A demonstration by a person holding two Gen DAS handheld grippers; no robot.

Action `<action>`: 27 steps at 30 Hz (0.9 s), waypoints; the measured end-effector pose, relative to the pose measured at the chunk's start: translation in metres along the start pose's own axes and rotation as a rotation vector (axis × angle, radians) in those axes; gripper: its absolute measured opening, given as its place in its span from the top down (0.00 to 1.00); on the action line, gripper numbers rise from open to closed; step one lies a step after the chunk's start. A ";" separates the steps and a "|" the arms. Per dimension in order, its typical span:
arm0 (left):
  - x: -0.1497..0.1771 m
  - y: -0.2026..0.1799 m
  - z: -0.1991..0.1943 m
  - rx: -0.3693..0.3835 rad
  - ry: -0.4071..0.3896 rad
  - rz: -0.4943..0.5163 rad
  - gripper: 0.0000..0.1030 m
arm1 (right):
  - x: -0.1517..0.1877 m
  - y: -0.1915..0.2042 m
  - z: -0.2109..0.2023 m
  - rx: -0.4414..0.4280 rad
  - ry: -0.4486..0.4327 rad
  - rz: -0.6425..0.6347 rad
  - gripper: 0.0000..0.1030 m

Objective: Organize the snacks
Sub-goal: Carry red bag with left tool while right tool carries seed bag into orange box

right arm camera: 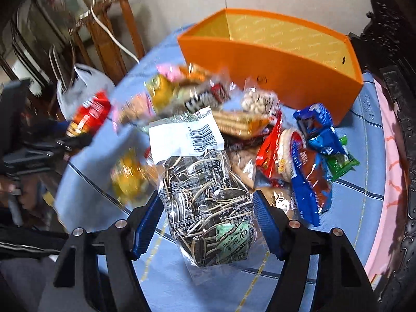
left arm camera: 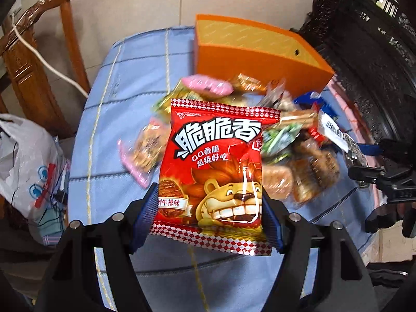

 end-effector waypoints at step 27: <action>-0.263 -0.070 0.160 -0.027 0.035 -0.007 0.25 | -0.240 -0.160 0.086 0.160 -0.150 0.194 0.30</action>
Point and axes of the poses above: each gripper's, at about its wrist camera, not at the fingertips, and z roughly the way its jaws point, y to its left, x to its underside, the point moved 10 cm from there along z, roughly the way its jaws point
